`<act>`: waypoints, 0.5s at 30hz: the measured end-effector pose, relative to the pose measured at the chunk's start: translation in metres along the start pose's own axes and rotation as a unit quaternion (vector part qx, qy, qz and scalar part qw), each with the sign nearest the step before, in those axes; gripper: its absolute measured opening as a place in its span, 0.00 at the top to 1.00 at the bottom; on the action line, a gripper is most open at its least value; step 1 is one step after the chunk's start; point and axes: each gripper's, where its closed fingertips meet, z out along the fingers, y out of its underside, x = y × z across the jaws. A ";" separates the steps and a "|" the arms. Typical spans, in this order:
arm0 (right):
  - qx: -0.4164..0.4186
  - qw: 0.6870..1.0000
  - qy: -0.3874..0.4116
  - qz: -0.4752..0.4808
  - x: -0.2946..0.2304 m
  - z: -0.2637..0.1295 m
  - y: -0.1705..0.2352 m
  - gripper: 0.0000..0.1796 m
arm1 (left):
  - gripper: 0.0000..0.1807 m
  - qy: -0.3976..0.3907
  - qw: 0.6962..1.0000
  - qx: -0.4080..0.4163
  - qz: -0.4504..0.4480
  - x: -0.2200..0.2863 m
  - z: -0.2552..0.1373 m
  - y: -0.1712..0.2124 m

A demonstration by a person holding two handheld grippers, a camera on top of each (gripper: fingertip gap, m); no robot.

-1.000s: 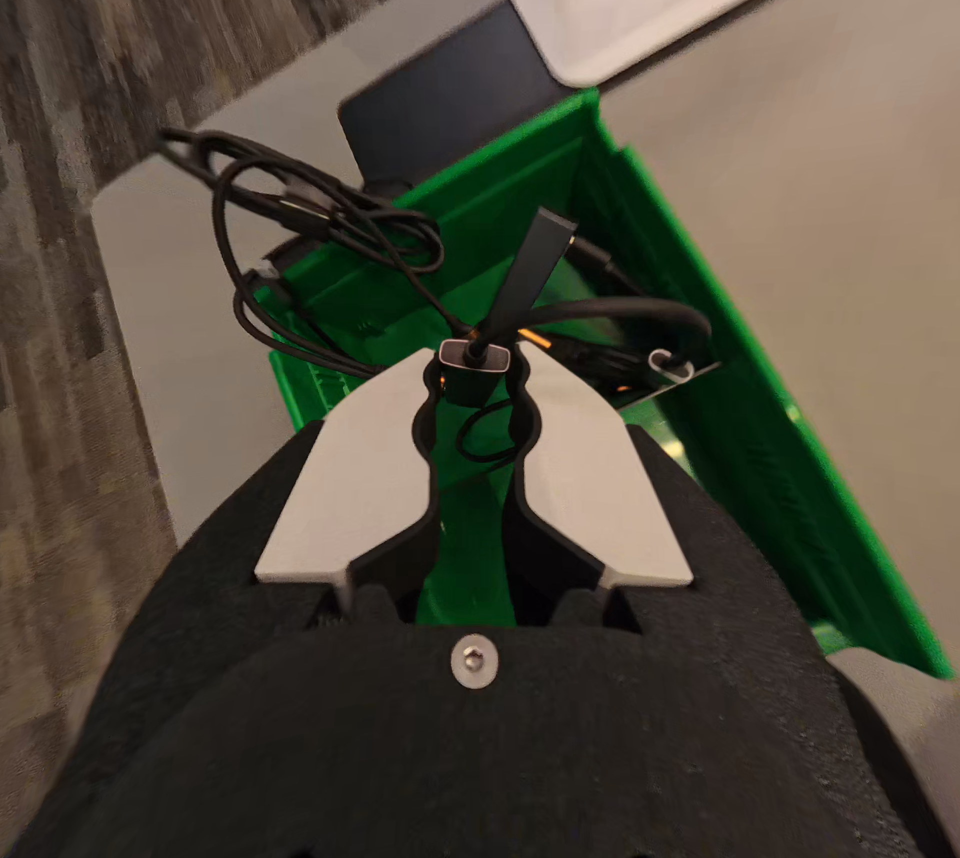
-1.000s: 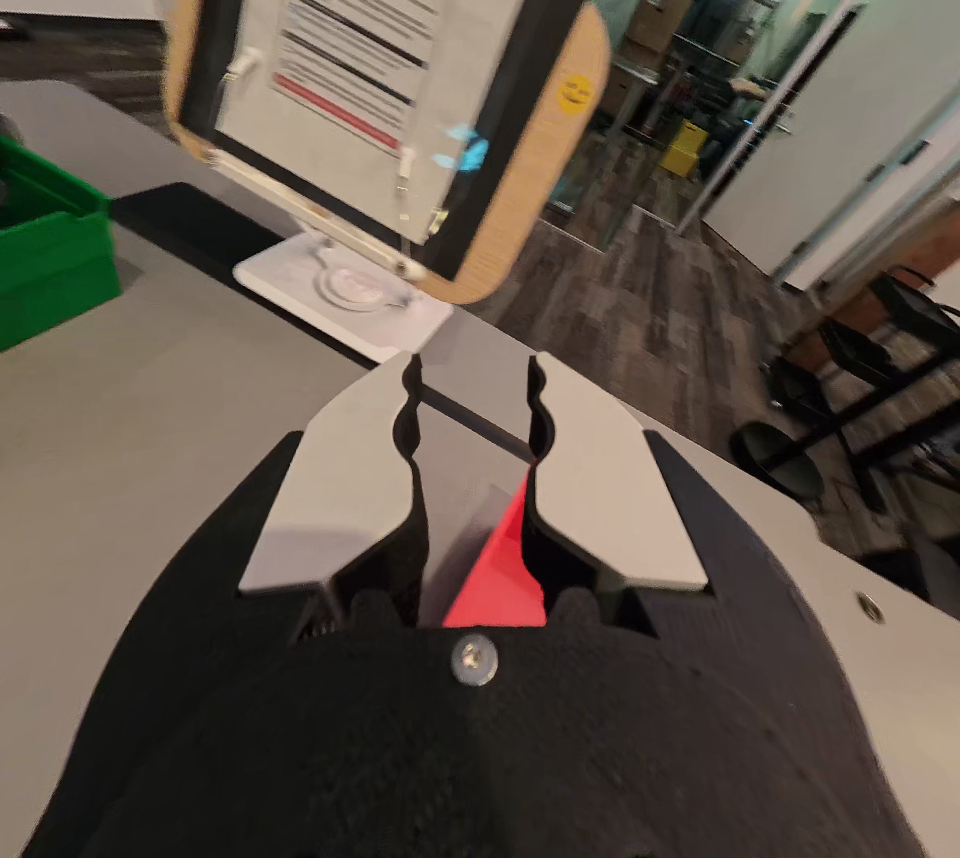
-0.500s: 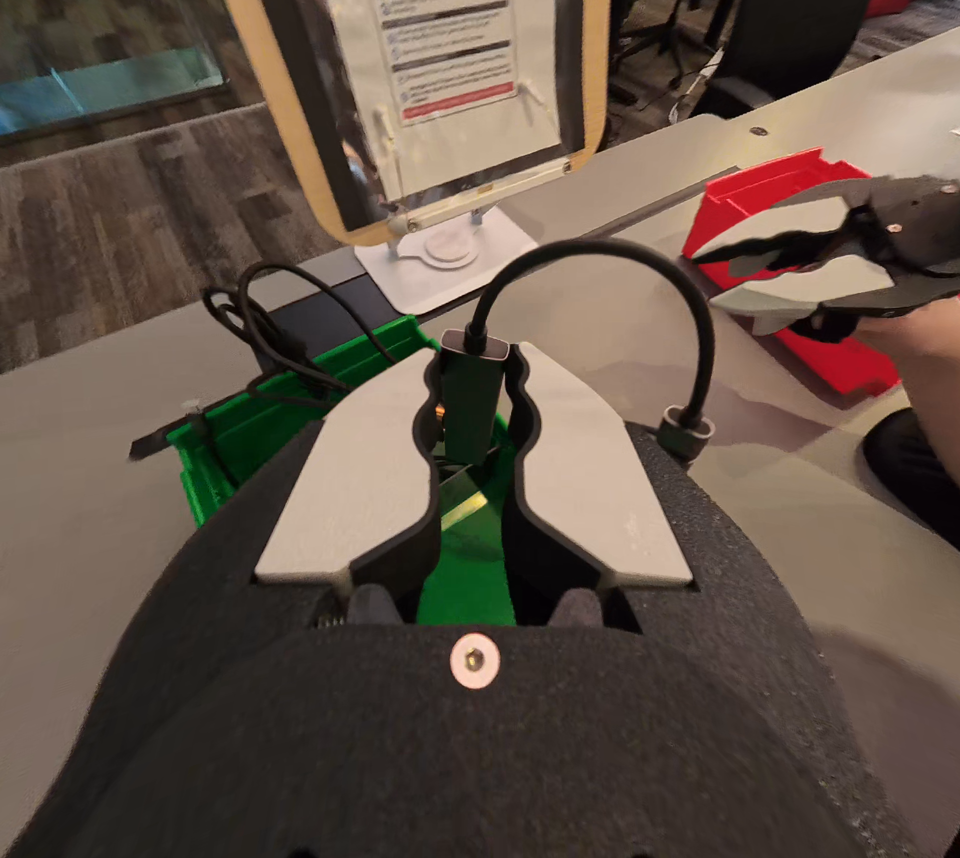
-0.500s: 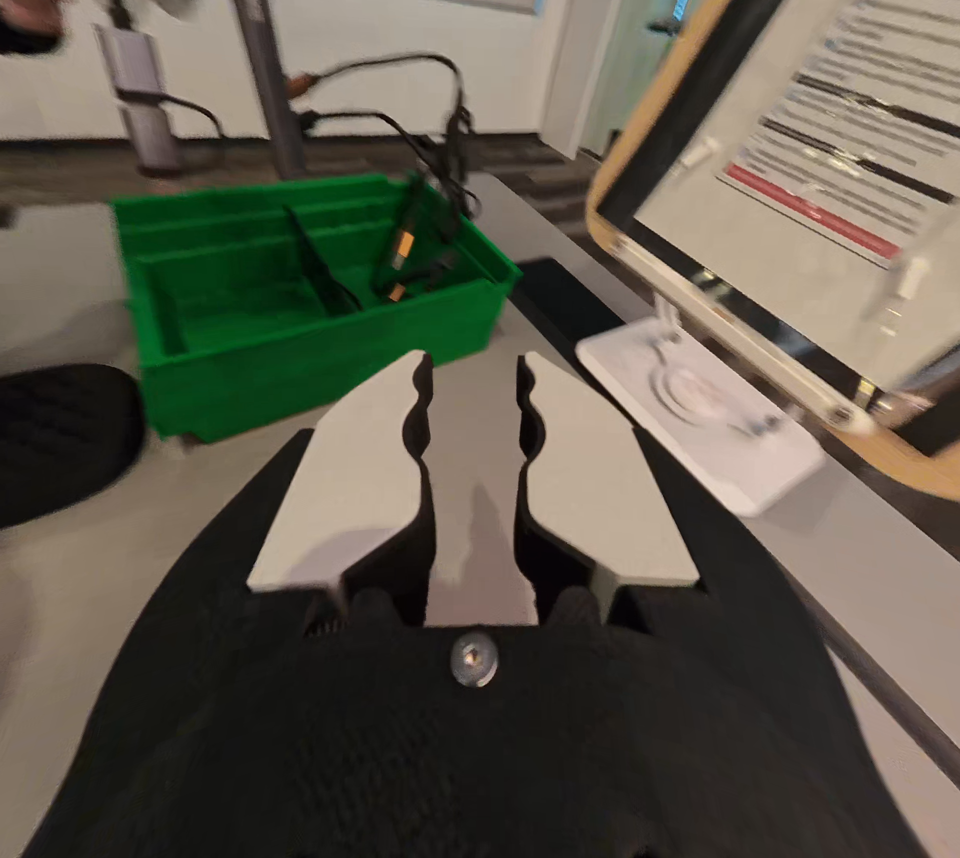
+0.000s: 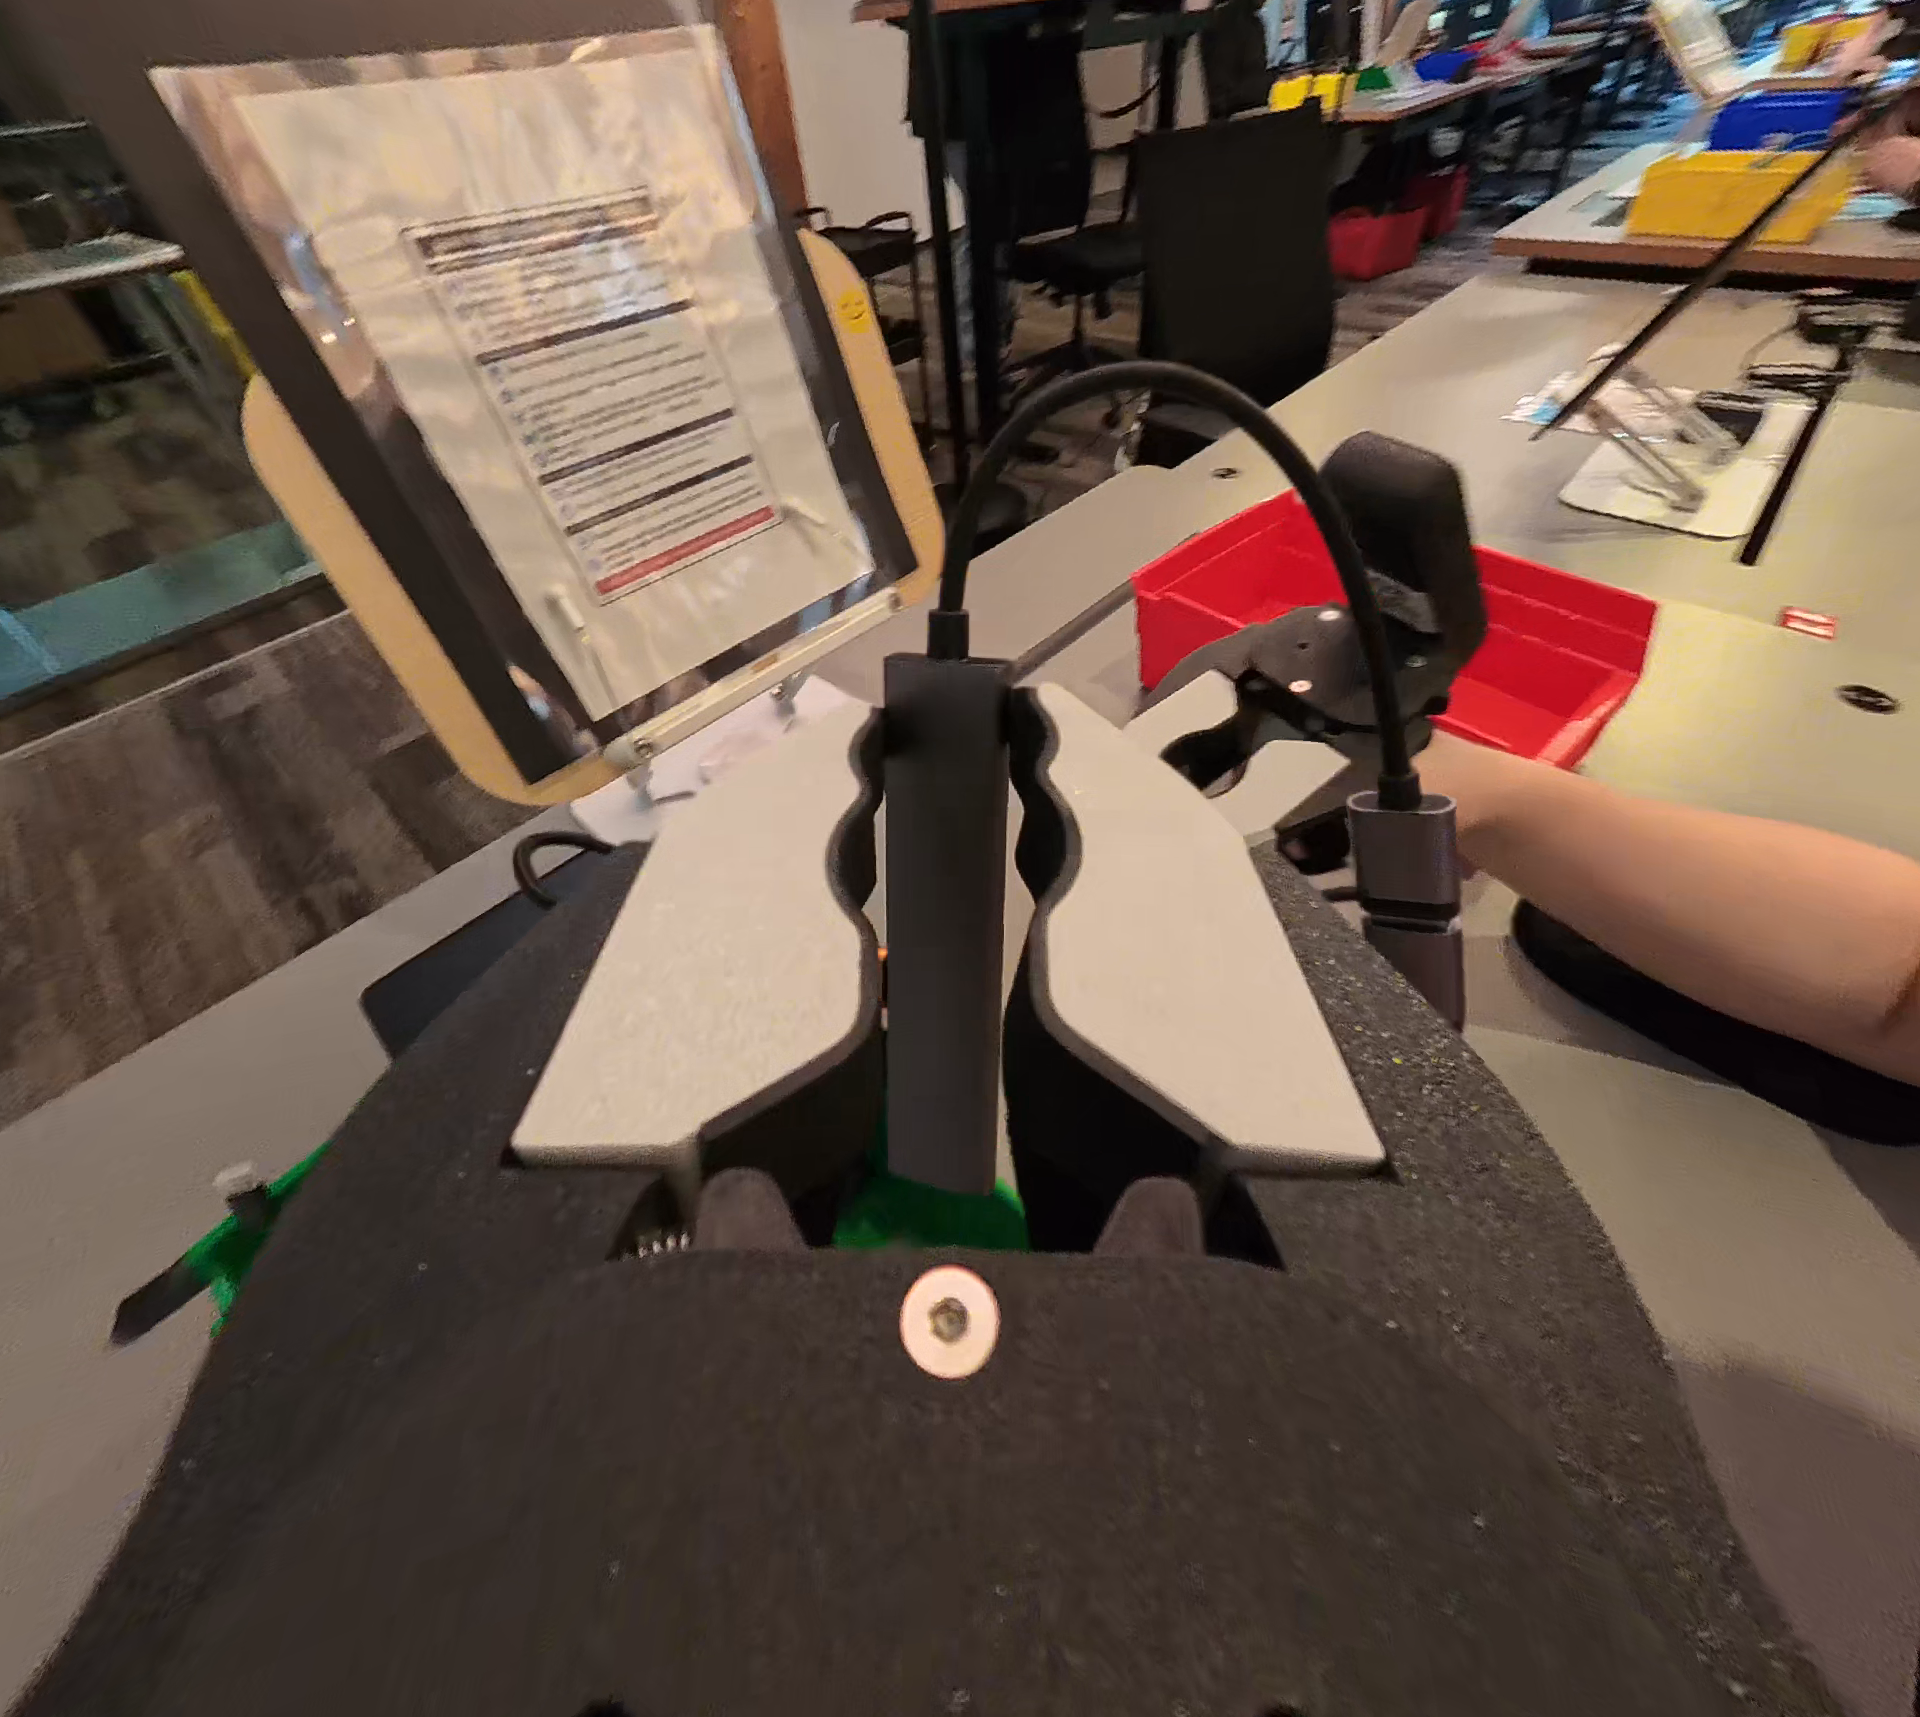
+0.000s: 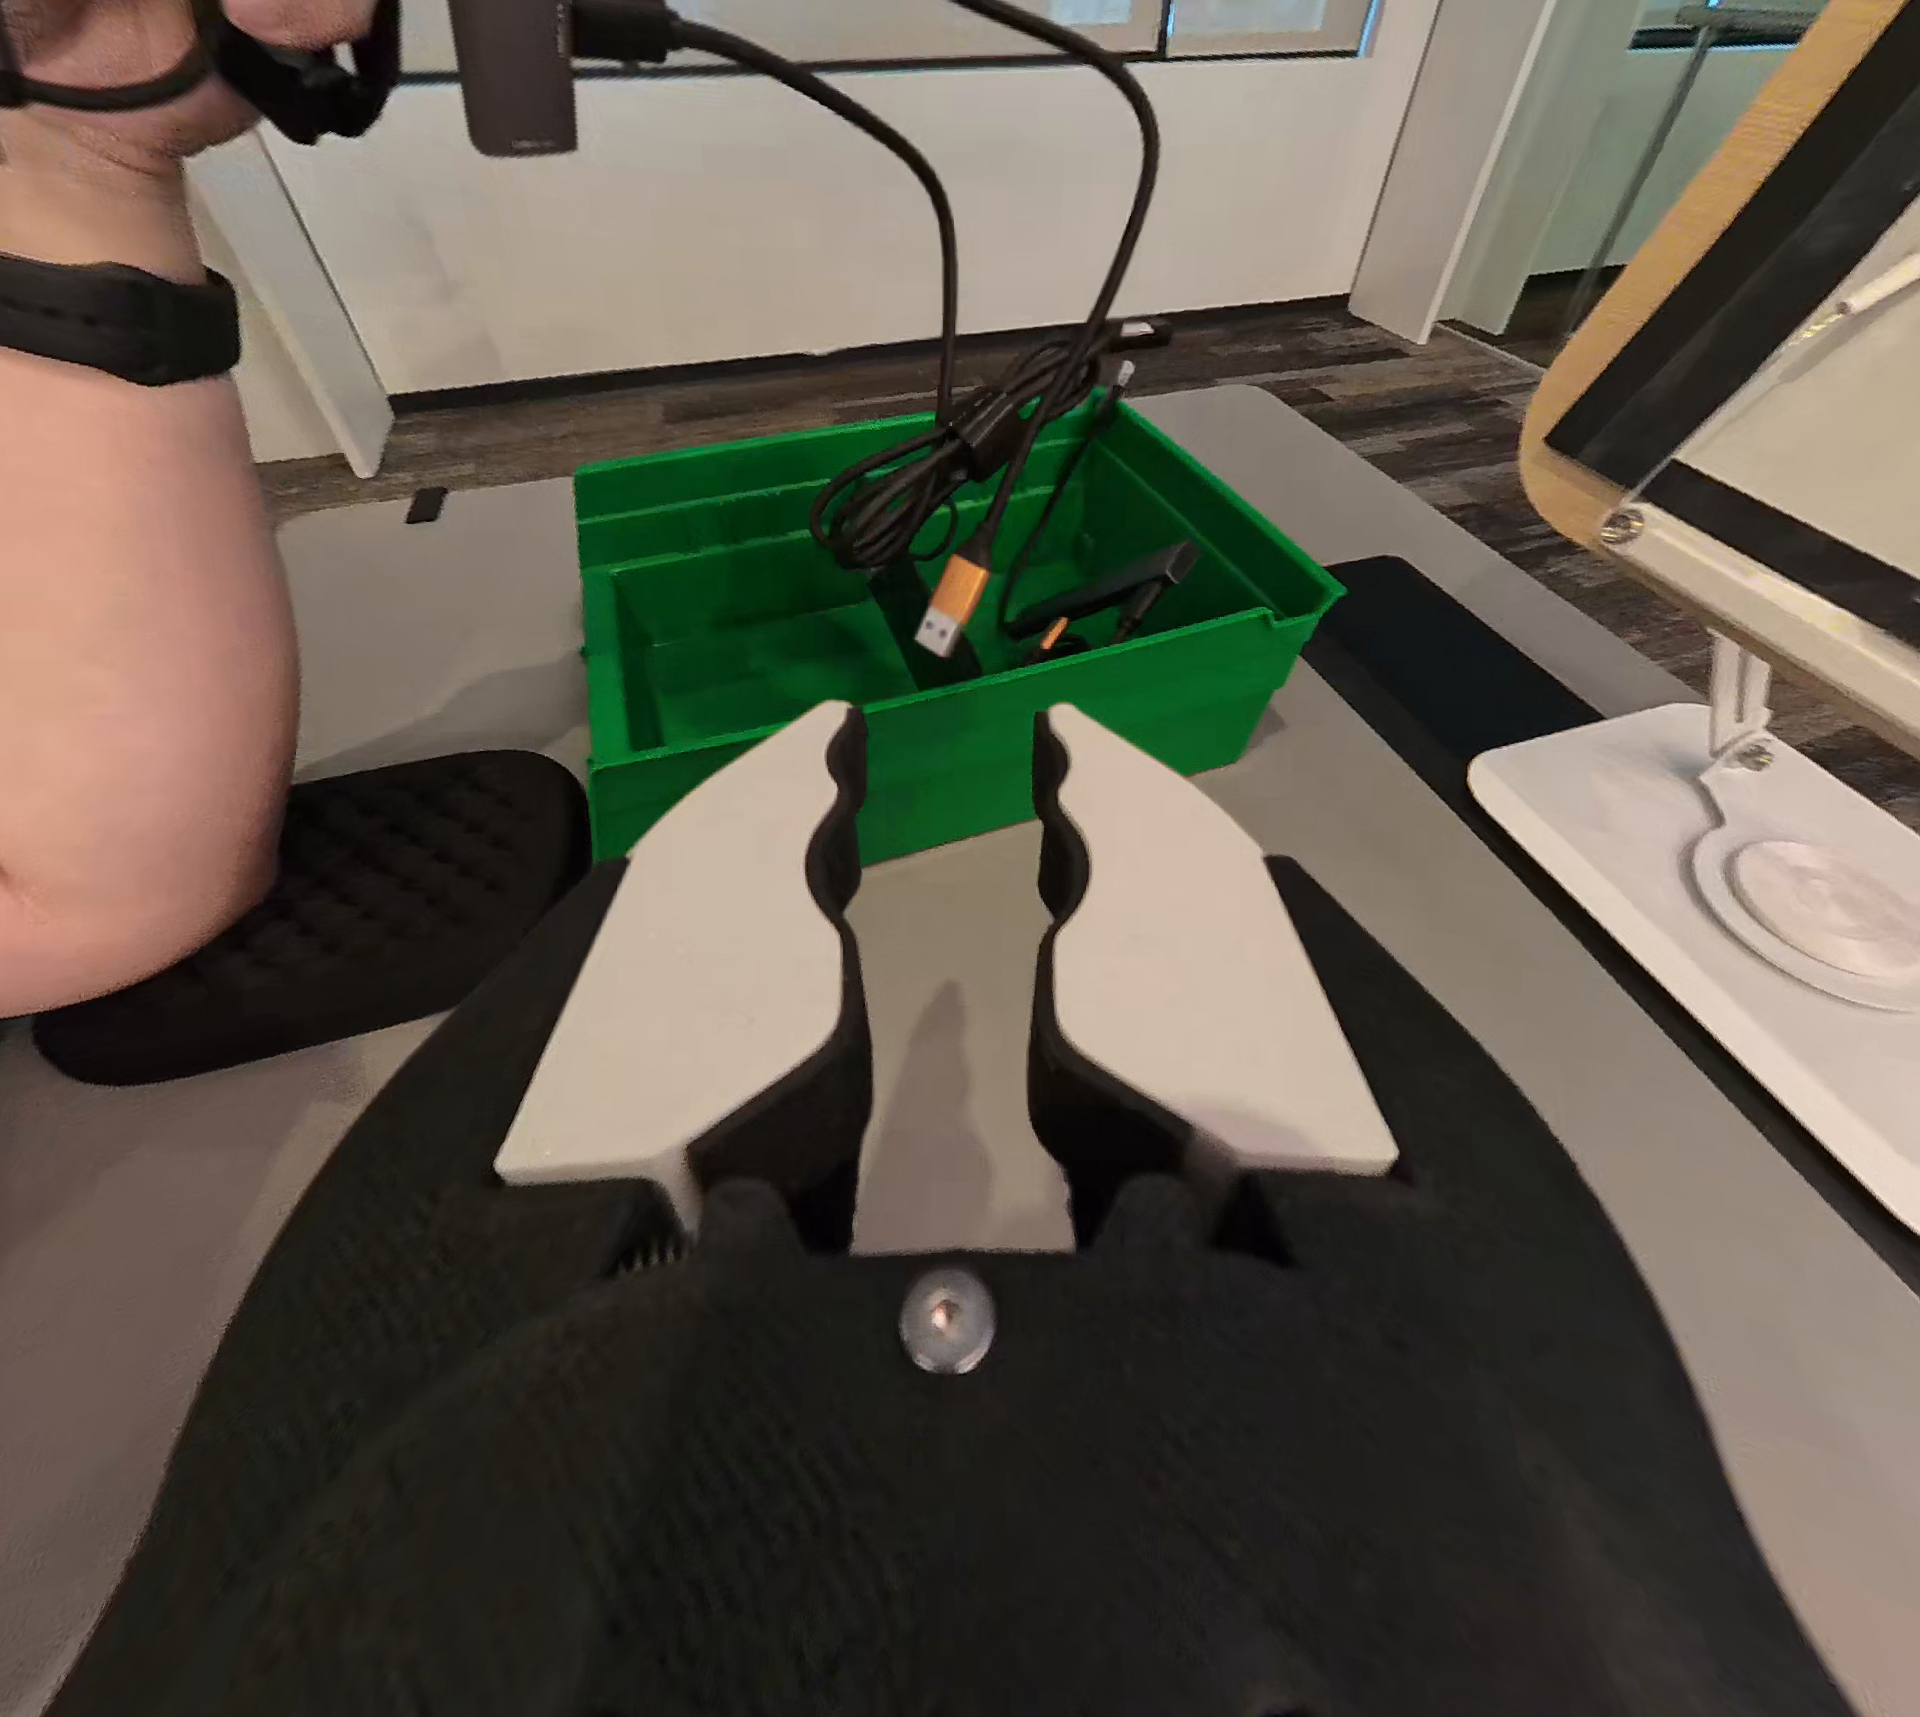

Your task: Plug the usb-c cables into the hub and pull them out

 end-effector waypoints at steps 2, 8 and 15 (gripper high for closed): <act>0.002 1.000 -0.009 0.000 -0.005 0.002 -0.001 0.83 | 0.88 0.021 1.000 0.011 0.003 0.008 -0.002 -0.004; 0.031 0.997 -0.063 -0.011 -0.028 0.004 -0.010 0.81 | 0.88 0.126 0.991 0.045 -0.001 0.043 -0.014 -0.016; 0.111 0.990 -0.039 -0.075 -0.045 -0.017 -0.054 0.71 | 0.88 0.281 0.958 0.062 -0.004 0.091 -0.023 -0.021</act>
